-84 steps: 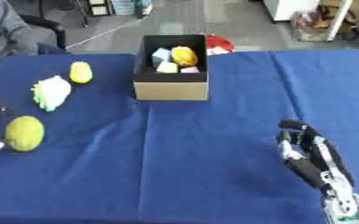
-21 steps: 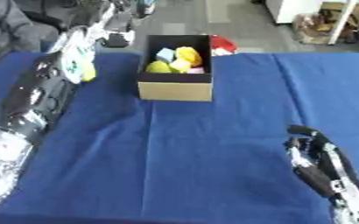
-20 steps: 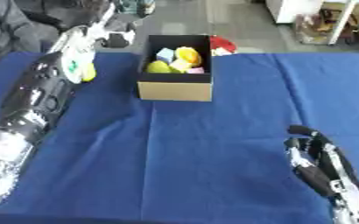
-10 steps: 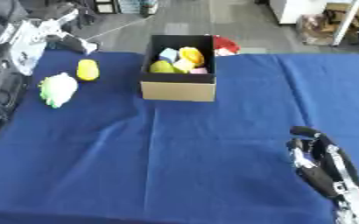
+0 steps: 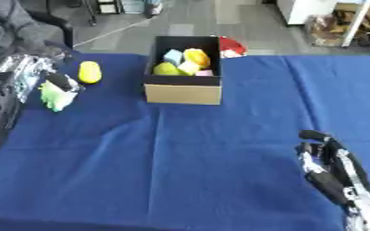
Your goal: Pick up objects on the table and place them in the box.
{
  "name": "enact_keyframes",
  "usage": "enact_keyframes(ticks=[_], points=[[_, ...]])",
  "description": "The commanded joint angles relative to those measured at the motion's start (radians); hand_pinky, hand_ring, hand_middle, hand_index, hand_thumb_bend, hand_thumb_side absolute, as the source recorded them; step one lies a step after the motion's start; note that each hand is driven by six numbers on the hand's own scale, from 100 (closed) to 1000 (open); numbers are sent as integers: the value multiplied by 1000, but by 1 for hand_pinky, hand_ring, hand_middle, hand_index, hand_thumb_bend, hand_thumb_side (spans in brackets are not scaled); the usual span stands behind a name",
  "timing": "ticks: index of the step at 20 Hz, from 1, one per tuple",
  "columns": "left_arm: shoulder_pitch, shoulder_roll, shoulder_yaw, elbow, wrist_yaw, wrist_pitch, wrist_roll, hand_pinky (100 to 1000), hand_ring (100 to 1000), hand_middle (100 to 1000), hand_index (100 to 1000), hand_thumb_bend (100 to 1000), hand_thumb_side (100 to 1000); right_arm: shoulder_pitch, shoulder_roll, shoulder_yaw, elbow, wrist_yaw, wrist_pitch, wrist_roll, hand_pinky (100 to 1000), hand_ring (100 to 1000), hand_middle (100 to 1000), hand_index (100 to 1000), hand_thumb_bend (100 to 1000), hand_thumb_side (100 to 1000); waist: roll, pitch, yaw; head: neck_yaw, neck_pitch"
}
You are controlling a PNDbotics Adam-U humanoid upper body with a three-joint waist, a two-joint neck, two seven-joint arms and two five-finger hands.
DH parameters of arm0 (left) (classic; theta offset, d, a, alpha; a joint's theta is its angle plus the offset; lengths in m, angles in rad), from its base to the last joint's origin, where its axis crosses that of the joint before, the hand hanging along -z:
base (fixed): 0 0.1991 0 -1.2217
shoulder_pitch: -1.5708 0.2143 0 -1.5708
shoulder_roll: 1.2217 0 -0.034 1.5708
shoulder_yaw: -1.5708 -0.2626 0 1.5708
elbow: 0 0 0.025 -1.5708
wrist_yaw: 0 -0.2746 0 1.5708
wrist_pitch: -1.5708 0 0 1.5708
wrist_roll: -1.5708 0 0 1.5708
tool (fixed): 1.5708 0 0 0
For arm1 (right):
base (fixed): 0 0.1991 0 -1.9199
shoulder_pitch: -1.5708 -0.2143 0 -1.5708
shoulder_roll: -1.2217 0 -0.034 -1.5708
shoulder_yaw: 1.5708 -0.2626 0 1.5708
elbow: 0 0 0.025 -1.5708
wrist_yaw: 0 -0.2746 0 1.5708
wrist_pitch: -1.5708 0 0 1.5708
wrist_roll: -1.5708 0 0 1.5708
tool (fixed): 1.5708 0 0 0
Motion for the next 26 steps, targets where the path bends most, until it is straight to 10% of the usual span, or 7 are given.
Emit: enact_keyframes(ticks=[1,9,16,20,26], points=[[-13,24,9,18,-22,30,17,818,750,800,920,508,389,-10,-16,-8,-12,-1,0,-4,758,668,745,803,100,359,-3,-17,-2,1,4],[26,22,19,89,-32,95,56,798,730,767,901,491,398,-9,-15,-9,-13,-1,1,-5,757,667,745,803,100,356,-2,-16,-1,-1,4],[43,19,23,98,4,126,145,721,592,629,821,275,329,-9,-16,-10,-11,0,1,-7,758,667,746,803,100,353,-4,-15,0,-1,4],[40,26,23,83,35,97,189,603,455,471,704,100,275,-7,-16,-10,-11,1,1,-7,758,667,746,803,100,351,-2,-15,0,-1,4],[10,53,43,-21,135,45,223,503,329,326,577,100,248,-5,-18,-12,-8,1,3,-9,757,667,746,803,100,347,-2,-17,-2,0,4]])
